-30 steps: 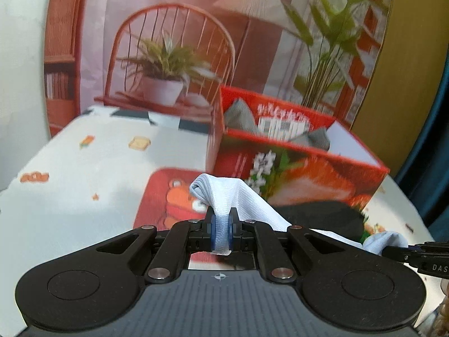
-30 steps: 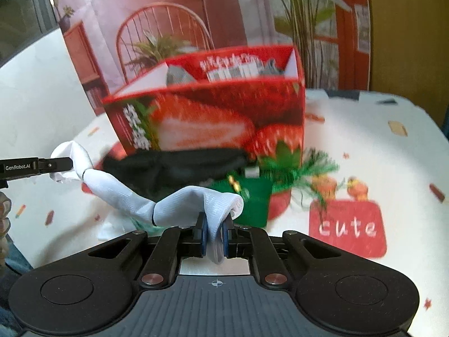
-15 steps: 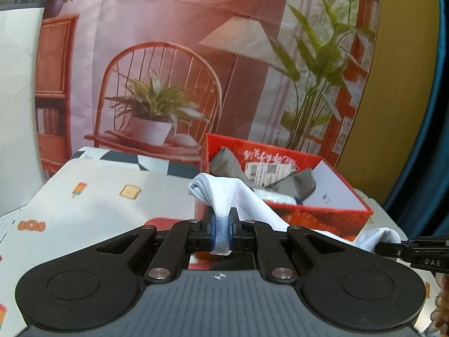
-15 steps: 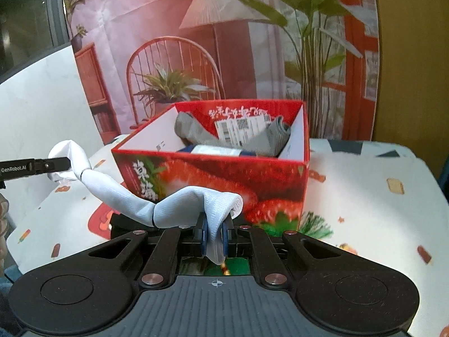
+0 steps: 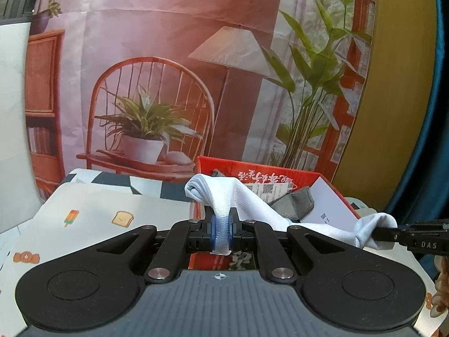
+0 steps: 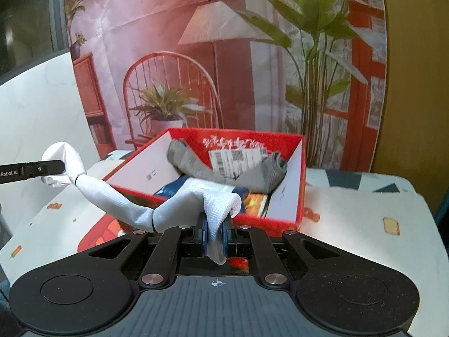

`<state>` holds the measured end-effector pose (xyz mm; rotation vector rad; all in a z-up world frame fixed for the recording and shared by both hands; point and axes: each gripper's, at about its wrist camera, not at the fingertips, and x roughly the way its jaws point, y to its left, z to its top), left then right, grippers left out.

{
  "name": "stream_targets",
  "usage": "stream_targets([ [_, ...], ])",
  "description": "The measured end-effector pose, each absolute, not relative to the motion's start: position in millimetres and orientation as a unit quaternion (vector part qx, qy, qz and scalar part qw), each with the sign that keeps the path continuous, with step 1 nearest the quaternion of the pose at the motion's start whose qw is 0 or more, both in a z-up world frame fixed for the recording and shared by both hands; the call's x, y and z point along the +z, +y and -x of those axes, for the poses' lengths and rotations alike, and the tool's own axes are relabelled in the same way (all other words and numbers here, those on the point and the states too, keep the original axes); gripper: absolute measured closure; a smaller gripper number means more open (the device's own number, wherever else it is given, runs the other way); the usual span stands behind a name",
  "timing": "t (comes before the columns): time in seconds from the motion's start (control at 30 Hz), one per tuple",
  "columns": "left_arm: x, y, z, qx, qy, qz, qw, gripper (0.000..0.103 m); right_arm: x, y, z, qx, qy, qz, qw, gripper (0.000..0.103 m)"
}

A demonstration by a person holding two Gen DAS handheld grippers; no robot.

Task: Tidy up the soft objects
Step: 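Lift the white cloth with both tools and carry it into the red box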

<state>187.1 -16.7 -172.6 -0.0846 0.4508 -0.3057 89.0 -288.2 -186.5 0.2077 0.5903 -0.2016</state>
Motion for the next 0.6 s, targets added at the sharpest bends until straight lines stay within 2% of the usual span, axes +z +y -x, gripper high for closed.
stream_targets([
  [0.4, -168, -52, -242, -0.154, 0.247, 0.004, 0.957, 0.094, -180, -332, -129, -0.127, 0.297, -0.081, 0.943, 0.094],
  [0.6, -175, -64, -269, -0.157, 0.285, -0.008, 0.946, 0.094, -187, -340, -151, -0.134, 0.313, -0.051, 0.939, 0.094],
])
